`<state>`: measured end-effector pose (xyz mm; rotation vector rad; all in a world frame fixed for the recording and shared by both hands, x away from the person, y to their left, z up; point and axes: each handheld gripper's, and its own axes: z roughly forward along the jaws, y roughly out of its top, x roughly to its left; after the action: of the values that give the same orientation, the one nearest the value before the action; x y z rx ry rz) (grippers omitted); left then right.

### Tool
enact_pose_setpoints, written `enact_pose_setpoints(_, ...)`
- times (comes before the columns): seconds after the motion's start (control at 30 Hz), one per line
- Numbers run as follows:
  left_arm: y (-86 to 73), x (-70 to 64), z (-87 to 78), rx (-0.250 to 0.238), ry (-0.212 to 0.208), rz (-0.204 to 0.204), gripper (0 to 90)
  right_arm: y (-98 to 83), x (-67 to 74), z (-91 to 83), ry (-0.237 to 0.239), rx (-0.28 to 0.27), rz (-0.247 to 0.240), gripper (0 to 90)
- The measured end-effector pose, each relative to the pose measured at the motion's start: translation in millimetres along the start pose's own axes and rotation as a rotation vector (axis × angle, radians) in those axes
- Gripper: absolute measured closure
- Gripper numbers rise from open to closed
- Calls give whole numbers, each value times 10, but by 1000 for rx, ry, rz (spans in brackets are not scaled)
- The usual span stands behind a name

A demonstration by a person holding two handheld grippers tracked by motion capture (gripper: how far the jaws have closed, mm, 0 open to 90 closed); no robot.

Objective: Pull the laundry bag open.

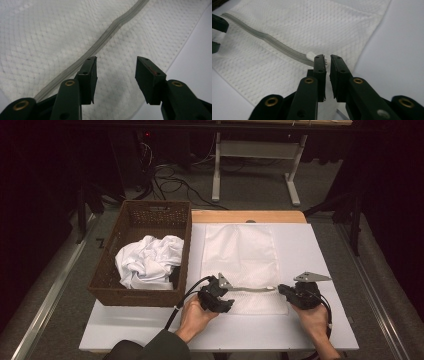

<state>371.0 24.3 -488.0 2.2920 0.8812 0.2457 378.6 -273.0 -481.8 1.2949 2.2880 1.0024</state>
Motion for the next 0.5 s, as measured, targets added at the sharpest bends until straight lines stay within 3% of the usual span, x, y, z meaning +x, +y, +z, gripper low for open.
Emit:
enact_pose_setpoints(0.13,94,5,9,-10,-10,-12,531,-26,-24,36,8,9,17,865)
enact_pose_setpoints(0.27,199,15,48,-10,-11,11,533,-12,-23,112,25,15,18,865)
enact_pose_setpoints(0.33,231,15,76,-21,-20,3,535,-11,-10,152,31,22,23,865)
enact_pose_setpoints(0.4,270,-5,116,-22,-30,8,537,-40,9,226,24,69,4,868)
enact_pose_setpoints(0.5,330,-66,169,-26,-39,19,550,-54,33,235,22,73,-3,873)
